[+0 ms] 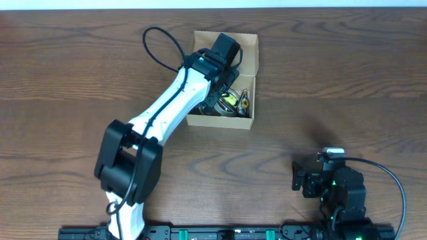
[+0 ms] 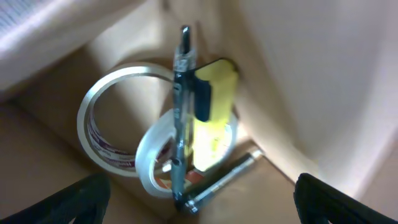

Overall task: Pack container
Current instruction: 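Release the pen and withdraw the left gripper from the box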

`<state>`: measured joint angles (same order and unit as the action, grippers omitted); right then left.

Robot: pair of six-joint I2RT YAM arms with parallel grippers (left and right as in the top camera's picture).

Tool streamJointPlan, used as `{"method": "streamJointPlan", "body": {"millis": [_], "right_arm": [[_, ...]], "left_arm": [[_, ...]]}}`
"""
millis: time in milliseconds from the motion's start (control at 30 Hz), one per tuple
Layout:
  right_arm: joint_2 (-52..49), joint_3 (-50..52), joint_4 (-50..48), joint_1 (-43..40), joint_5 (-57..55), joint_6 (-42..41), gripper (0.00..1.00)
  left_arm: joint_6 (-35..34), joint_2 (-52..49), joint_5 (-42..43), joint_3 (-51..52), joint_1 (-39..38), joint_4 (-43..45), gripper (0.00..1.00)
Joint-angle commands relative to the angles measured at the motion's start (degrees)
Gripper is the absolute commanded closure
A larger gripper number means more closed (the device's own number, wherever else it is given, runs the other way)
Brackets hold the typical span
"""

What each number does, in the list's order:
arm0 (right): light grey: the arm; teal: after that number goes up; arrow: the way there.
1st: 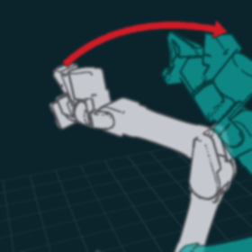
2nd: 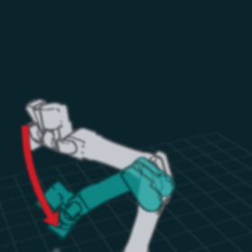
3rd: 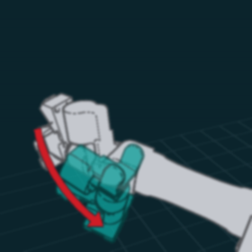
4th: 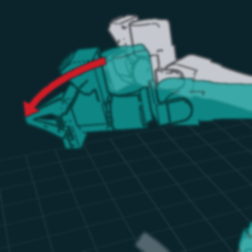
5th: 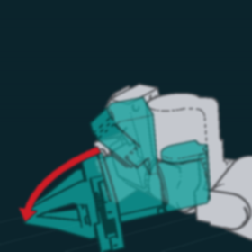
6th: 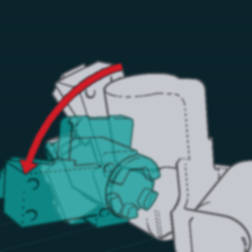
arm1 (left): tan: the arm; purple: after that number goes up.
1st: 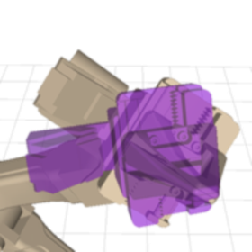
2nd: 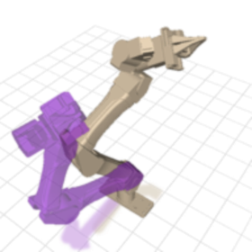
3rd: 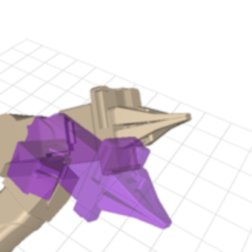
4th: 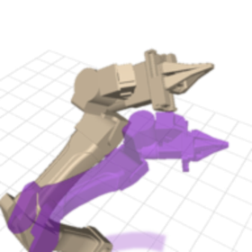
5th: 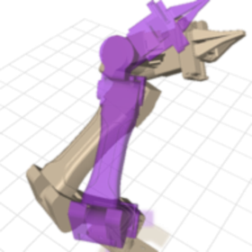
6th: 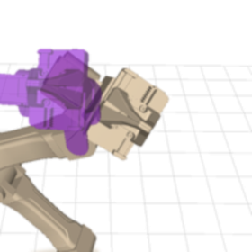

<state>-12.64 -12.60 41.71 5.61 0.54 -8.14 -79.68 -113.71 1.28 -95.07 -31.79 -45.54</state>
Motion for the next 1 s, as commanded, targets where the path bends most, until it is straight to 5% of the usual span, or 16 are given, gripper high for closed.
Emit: {"method": "streamJointPlan", "body": {"millis": [0,267,567,967], "right_arm": [[0.22,0.0,-0.09,-0.48,-0.33,-0.57,0.01],[0.22,0.0,-0.09,-0.48,-0.33,-0.59,0.01],[0.22,0.0,-0.09,-0.48,-0.33,-0.57,0.01],[0.22,0.0,-0.09,-0.48,-0.33,-0.59,0.01]], "left_arm": [[-0.04,4.26,-3.23,0.35,-0.11,-0.07,0.05],[3.3,11.41,-10.88,0.35,-0.07,-2.4,0.04],[9.81,22.34,-23.63,0.35,2.29,-15.74,0.05],[21.44,34.58,-24.33,0.35,14.91,-18.51,0.05]]}}
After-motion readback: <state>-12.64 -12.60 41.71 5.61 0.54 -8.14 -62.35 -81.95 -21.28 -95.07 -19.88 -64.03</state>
